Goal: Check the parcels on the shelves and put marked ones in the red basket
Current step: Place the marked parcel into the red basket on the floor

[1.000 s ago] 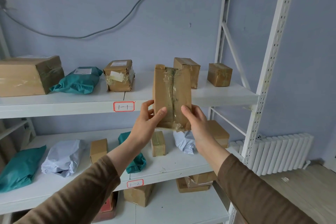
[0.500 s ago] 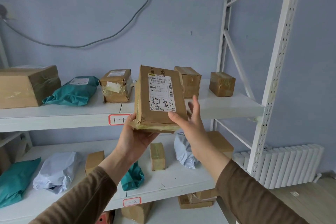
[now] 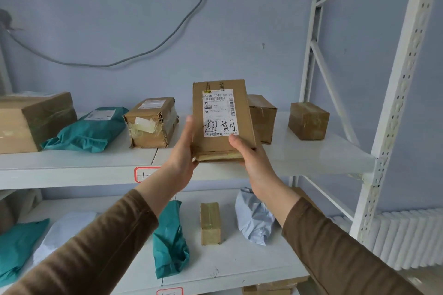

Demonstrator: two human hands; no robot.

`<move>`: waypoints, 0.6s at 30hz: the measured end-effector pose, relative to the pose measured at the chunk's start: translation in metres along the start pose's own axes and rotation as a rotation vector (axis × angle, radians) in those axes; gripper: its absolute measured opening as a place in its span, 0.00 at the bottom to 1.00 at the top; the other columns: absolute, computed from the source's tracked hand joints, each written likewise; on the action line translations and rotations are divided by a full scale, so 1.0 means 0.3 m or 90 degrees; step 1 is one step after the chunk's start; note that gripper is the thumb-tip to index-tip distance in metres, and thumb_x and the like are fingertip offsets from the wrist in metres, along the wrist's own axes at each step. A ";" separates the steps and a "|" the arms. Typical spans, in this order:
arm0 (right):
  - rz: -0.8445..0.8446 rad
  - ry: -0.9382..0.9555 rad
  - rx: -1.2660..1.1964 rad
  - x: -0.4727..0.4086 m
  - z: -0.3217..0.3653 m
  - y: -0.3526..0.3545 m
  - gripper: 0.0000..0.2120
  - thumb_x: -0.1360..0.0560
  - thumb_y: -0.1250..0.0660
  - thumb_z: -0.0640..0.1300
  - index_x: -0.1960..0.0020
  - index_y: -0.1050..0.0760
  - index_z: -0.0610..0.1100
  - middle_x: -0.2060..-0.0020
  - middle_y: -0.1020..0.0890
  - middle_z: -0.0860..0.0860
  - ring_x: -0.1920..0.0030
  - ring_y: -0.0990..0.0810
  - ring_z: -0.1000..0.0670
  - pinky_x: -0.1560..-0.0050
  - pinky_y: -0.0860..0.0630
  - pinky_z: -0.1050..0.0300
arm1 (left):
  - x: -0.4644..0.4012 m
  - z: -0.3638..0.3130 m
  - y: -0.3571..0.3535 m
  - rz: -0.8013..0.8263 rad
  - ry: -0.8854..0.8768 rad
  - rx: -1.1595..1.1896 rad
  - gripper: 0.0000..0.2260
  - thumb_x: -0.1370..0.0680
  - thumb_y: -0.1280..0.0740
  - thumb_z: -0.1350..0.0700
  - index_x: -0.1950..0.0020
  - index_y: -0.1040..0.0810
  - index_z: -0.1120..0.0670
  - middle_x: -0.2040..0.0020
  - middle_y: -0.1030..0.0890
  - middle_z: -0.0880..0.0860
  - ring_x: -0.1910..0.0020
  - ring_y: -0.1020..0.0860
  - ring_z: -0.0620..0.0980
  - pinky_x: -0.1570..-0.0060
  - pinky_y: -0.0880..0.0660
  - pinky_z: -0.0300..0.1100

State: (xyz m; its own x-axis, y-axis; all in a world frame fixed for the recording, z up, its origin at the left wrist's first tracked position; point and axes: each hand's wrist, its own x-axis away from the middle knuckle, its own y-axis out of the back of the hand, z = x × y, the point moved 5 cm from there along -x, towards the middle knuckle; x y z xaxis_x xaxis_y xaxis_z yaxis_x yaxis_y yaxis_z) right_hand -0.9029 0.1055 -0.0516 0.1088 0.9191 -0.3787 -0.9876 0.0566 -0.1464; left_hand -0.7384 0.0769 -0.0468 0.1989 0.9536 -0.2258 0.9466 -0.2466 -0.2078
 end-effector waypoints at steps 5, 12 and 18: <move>0.000 0.044 0.003 0.009 0.004 0.097 0.30 0.28 0.26 0.52 0.28 0.33 0.59 0.35 0.18 0.57 0.36 0.20 0.57 0.31 0.27 0.51 | -0.006 0.004 -0.089 0.090 -0.119 -0.094 0.24 0.17 0.35 0.46 0.22 0.34 0.43 0.31 0.20 0.42 0.31 0.23 0.42 0.25 0.33 0.47; -0.114 0.004 -0.017 0.281 -0.064 0.407 0.32 0.21 0.32 0.51 0.21 0.41 0.56 0.30 0.22 0.52 0.32 0.21 0.52 0.29 0.27 0.45 | 0.133 0.223 -0.345 0.214 -0.118 -0.068 0.31 0.17 0.33 0.50 0.17 0.43 0.46 0.27 0.23 0.45 0.28 0.25 0.44 0.28 0.30 0.44; -0.272 -0.089 -0.015 0.683 -0.177 0.691 0.30 0.22 0.32 0.47 0.22 0.34 0.51 0.31 0.20 0.48 0.31 0.22 0.47 0.31 0.26 0.45 | 0.299 0.563 -0.583 0.344 0.075 -0.032 0.49 0.28 0.23 0.39 0.15 0.48 0.45 0.26 0.23 0.45 0.28 0.24 0.47 0.24 0.34 0.52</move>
State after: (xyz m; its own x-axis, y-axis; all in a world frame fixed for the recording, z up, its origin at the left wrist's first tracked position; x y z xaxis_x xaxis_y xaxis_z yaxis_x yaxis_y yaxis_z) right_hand -1.0793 0.2847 -0.2080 0.4877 0.8595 -0.1530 -0.8546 0.4343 -0.2846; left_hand -0.9290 0.1765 -0.1915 0.6833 0.7078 -0.1794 0.7128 -0.6998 -0.0463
